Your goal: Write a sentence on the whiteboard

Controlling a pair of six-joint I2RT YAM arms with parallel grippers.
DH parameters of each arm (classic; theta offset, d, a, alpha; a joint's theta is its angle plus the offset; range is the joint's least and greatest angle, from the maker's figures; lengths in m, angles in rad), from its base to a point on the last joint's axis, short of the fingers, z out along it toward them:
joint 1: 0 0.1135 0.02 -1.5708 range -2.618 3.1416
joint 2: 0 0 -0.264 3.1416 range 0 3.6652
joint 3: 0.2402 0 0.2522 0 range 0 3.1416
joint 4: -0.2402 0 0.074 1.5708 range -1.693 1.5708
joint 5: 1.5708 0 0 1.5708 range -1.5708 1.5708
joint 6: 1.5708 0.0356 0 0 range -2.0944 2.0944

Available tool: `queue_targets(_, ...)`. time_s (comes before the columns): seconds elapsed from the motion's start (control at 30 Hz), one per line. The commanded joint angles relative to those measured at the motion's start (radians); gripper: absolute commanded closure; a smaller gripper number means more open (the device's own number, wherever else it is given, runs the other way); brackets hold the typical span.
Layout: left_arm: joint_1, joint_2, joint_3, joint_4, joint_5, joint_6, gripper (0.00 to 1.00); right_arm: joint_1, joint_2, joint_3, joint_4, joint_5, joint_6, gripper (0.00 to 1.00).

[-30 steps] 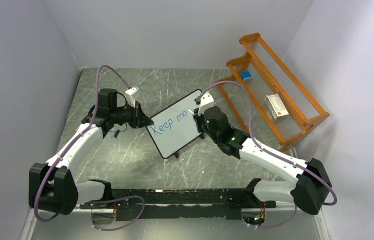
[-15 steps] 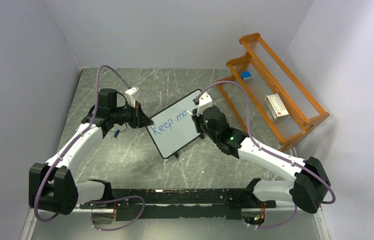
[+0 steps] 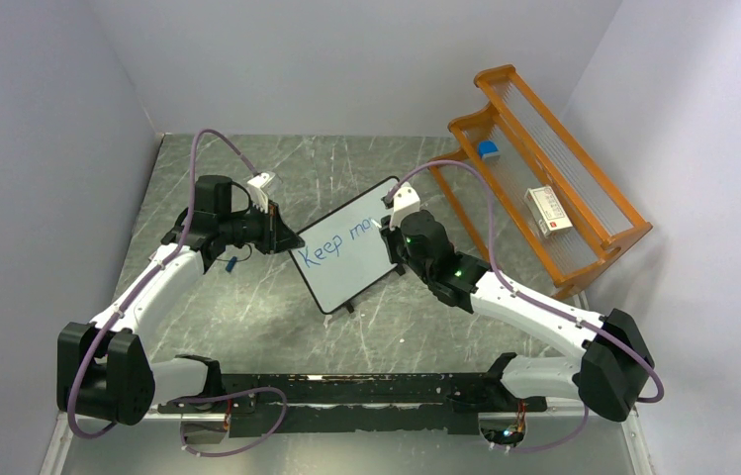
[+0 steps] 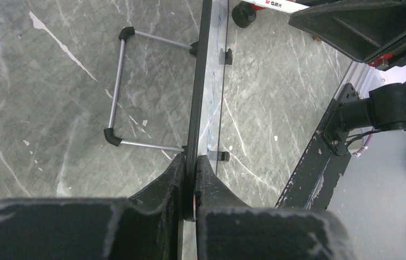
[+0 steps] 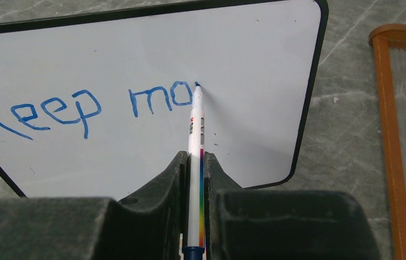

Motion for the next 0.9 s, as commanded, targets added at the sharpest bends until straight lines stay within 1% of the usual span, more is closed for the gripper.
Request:
queue_targets(0.0, -0.011, 0.034, -0.014, -0.077, -0.111, 0.065, 0.95, -0.007, -0.001, -0.003, -0.032, 0.016, 0.011, 1.0)
queue_targets(0.53, -0.011, 0.037, -0.013, -0.077, -0.11, 0.063, 0.95, -0.006, -0.018, -0.026, -0.06, 0.034, 0.028, 1.0)
queue_targets(0.87, -0.011, 0.036, -0.014, -0.076, -0.107, 0.063, 0.95, -0.006, -0.016, -0.019, -0.033, 0.035, 0.022, 1.0)
